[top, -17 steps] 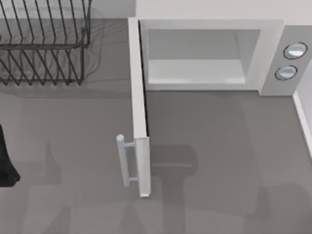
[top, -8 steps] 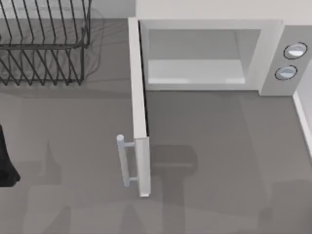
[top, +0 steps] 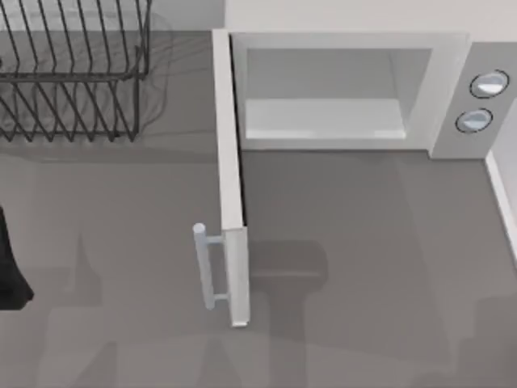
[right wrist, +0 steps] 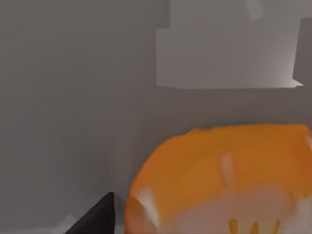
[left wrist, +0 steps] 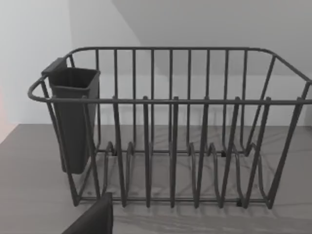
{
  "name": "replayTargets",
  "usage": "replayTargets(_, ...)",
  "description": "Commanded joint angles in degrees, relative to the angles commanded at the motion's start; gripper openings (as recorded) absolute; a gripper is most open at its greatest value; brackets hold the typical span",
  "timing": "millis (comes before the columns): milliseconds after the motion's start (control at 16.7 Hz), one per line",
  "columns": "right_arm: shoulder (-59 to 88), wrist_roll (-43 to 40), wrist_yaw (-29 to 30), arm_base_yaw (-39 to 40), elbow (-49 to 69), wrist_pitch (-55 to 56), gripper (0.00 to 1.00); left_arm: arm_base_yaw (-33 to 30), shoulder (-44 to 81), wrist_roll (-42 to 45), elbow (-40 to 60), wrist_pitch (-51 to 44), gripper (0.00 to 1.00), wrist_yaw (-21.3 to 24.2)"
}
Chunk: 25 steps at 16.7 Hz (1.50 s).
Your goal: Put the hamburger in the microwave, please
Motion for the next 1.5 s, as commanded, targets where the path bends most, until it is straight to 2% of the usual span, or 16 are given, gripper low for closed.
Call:
replayTargets(180,0.0,0.0,0.0,0.0,0.0,0.0,1.00,0.0,0.0,0.0,0.0,0.0,1.00,0.0)
replayTargets(960,0.0,0.0,0.0,0.0,0.0,0.0,0.02,0.0,0.0,0.0,0.0,0.0,1.00,0.0)
replayTargets(1440,0.0,0.0,0.0,0.0,0.0,0.0,0.00,0.0,0.0,0.0,0.0,0.0,1.00,0.0)
replayTargets(1500,-4.1,1.4,-0.3,0.1,2.7,-6.3,0.00,0.0,0.0,0.0,0.0,0.0,1.00,0.0)
